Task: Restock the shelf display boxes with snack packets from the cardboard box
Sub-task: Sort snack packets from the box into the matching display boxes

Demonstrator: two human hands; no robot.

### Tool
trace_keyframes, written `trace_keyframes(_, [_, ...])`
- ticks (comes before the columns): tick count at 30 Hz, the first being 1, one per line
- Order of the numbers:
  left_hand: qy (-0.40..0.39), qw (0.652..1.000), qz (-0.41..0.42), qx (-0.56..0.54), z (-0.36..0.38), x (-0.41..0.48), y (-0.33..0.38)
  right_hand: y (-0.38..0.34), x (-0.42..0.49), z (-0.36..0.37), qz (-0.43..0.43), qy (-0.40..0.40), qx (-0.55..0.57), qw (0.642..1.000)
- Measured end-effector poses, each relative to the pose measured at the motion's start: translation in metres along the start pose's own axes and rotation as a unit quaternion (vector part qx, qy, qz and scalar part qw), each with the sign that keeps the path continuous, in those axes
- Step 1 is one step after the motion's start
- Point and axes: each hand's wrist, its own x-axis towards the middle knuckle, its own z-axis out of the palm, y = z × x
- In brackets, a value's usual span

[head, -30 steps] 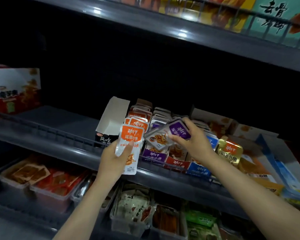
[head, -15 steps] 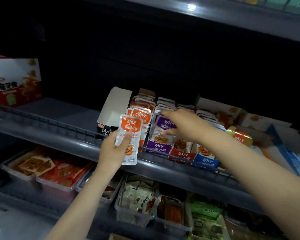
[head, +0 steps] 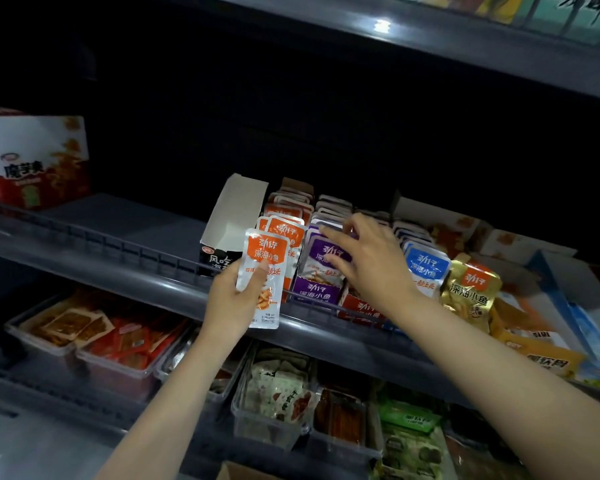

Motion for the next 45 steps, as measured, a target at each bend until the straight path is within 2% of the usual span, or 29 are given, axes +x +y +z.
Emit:
trace_keyframes(2, [-0.009, 1.0, 0.013, 0.002, -0.001, -0.001, 0.003, -0.005, 0.004, -0.008, 0.013, -0.022, 0.026, 0.999])
trace_keyframes(4, [-0.022, 0.999, 0.035, 0.007, -0.001, -0.001, 0.01, -0.014, 0.014, -0.021, 0.053, -0.064, 0.134, 0.987])
trace_keyframes(8, [-0.061, 0.994, 0.085, 0.021, -0.003, -0.001, 0.024, -0.03, 0.041, -0.036, 0.102, -0.189, 0.371, 0.903])
trace_keyframes(11, [-0.058, 0.993, 0.1, 0.019, -0.008, 0.0, 0.029, -0.034, 0.059, -0.042, 0.106, -0.264, 0.442, 0.851])
trace_keyframes(12, [-0.05, 0.993, 0.104, 0.022, -0.011, 0.001, 0.028, -0.033, 0.064, -0.043, 0.111, -0.262, 0.454, 0.844])
trace_keyframes(14, [-0.031, 0.99, 0.12, 0.06, -0.021, 0.006, 0.023, -0.026, 0.073, -0.044, 0.149, -0.206, 0.485, 0.837])
trace_keyframes(17, [-0.014, 0.971, 0.14, 0.192, -0.038, 0.013, 0.007, -0.009, 0.086, -0.037, 0.198, -0.12, 0.476, 0.848])
trace_keyframes(20, [-0.017, 0.935, 0.163, 0.315, -0.047, 0.014, -0.009, -0.002, 0.092, -0.023, 0.184, -0.127, 0.4, 0.889])
trace_keyframes(22, [-0.047, 0.905, 0.175, 0.386, -0.047, 0.014, -0.019, -0.006, 0.094, -0.015, 0.191, -0.122, 0.393, 0.891])
trace_keyframes(26, [-0.083, 0.886, 0.18, 0.42, -0.047, 0.014, -0.03, -0.019, 0.1, -0.001, 0.198, -0.156, 0.332, 0.909])
trace_keyframes(30, [-0.072, 0.885, 0.179, 0.424, -0.047, 0.014, -0.027, -0.028, 0.102, 0.015, 0.153, -0.282, 0.174, 0.931])
trace_keyframes(33, [-0.072, 0.884, 0.182, 0.424, -0.047, 0.013, -0.028, -0.03, 0.106, 0.023, 0.126, -0.271, 0.098, 0.949])
trace_keyframes(35, [-0.071, 0.882, 0.187, 0.426, -0.047, 0.013, -0.029, -0.027, 0.107, 0.025, 0.133, -0.264, 0.112, 0.949])
trace_keyframes(39, [-0.058, 0.889, 0.195, 0.411, -0.046, 0.01, -0.029, -0.023, 0.098, 0.014, 0.169, -0.22, 0.21, 0.938])
trace_keyframes(42, [-0.036, 0.899, 0.201, 0.386, -0.042, 0.001, -0.025, -0.026, 0.08, -0.012, 0.178, -0.133, 0.3, 0.928])
trace_keyframes(45, [-0.046, 0.906, 0.22, 0.358, -0.03, -0.02, -0.018, -0.034, 0.036, -0.049, 0.154, -0.039, 0.359, 0.92])
